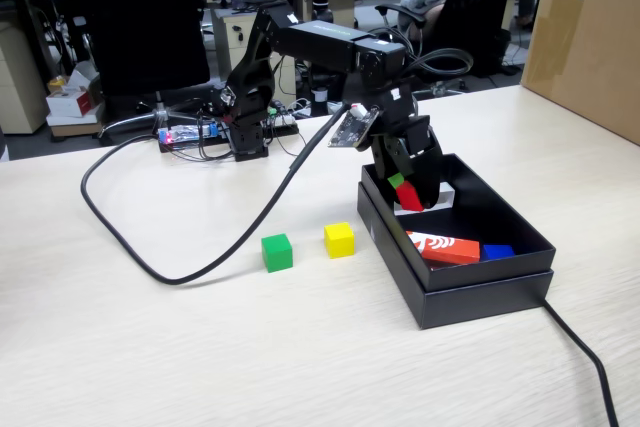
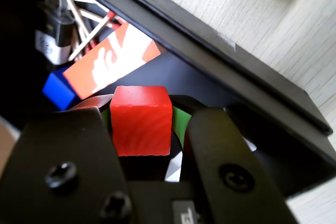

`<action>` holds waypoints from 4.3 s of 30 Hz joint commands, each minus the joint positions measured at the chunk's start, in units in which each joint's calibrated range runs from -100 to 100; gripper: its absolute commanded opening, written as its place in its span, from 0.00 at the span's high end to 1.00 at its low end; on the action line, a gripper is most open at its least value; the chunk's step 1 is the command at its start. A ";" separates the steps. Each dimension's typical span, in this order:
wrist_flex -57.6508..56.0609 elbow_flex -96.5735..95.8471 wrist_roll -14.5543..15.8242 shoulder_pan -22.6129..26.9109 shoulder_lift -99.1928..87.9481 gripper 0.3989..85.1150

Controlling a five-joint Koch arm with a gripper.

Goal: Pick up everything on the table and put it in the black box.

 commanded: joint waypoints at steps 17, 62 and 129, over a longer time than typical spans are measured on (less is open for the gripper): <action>-0.38 0.20 -1.27 -0.44 -3.53 0.55; 18.37 -43.68 -6.89 -17.09 -30.38 0.45; 14.82 -28.63 -1.22 -1.47 -45.75 0.95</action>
